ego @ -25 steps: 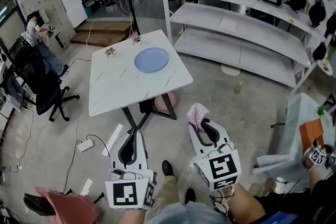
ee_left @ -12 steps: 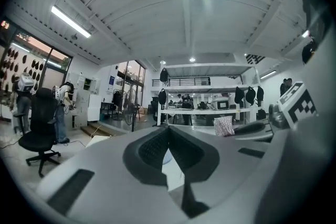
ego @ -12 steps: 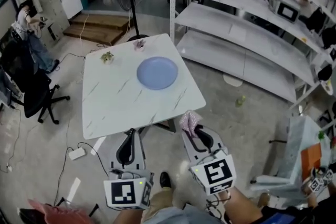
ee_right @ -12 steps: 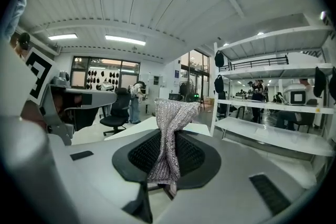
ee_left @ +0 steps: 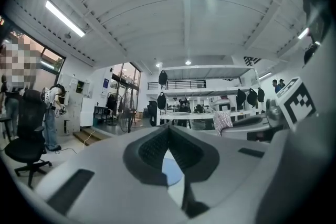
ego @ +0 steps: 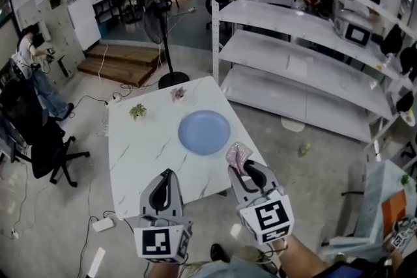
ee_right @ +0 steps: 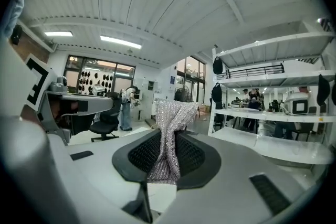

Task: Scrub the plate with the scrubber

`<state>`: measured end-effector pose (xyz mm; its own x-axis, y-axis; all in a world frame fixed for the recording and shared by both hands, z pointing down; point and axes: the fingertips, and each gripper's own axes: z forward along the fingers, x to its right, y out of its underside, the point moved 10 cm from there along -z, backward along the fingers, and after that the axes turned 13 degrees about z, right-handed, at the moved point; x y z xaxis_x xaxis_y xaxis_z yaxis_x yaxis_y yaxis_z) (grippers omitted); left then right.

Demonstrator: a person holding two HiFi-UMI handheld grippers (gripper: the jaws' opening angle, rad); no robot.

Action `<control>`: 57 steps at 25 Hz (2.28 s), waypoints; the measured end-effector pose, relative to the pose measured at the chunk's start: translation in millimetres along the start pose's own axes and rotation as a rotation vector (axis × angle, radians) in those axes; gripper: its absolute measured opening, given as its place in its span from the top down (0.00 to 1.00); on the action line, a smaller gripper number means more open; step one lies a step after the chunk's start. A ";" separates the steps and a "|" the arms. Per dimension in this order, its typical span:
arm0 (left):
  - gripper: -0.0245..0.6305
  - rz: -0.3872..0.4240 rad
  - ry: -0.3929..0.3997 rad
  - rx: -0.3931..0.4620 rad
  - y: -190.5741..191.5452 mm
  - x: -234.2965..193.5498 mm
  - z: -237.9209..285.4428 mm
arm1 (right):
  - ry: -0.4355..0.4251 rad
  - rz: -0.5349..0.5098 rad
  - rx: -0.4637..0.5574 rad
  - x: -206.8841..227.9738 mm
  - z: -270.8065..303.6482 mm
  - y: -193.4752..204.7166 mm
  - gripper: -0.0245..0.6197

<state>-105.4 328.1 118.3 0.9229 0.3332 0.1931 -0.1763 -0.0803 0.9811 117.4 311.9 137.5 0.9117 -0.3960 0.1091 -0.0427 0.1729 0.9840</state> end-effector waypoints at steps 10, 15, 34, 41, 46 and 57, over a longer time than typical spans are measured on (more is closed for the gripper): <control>0.95 -0.022 0.085 -0.082 39.4 3.9 66.6 | 0.055 0.043 -0.020 43.7 42.5 5.7 0.81; 0.95 -0.010 0.092 -0.134 53.9 7.1 118.6 | 0.063 0.070 -0.049 83.4 82.3 14.0 0.81; 0.95 0.132 -0.121 -0.235 31.6 -30.2 275.2 | -0.138 0.099 -0.054 189.4 267.8 -38.2 0.81; 0.95 0.109 -0.183 -0.245 46.4 -62.2 295.0 | -0.194 0.051 -0.077 179.9 316.8 -38.3 0.81; 0.95 0.031 -0.178 -0.323 79.3 -73.8 306.0 | -0.192 0.001 -0.181 176.7 339.4 -18.3 0.81; 0.95 -0.084 -0.077 -0.493 199.8 -85.8 320.5 | -0.226 -0.124 -0.501 163.4 390.4 72.7 0.81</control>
<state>-110.1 -17.6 292.8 0.9601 0.2477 0.1296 -0.2238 0.4035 0.8872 103.7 -92.3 281.8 0.7848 -0.6147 0.0792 0.3086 0.4983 0.8102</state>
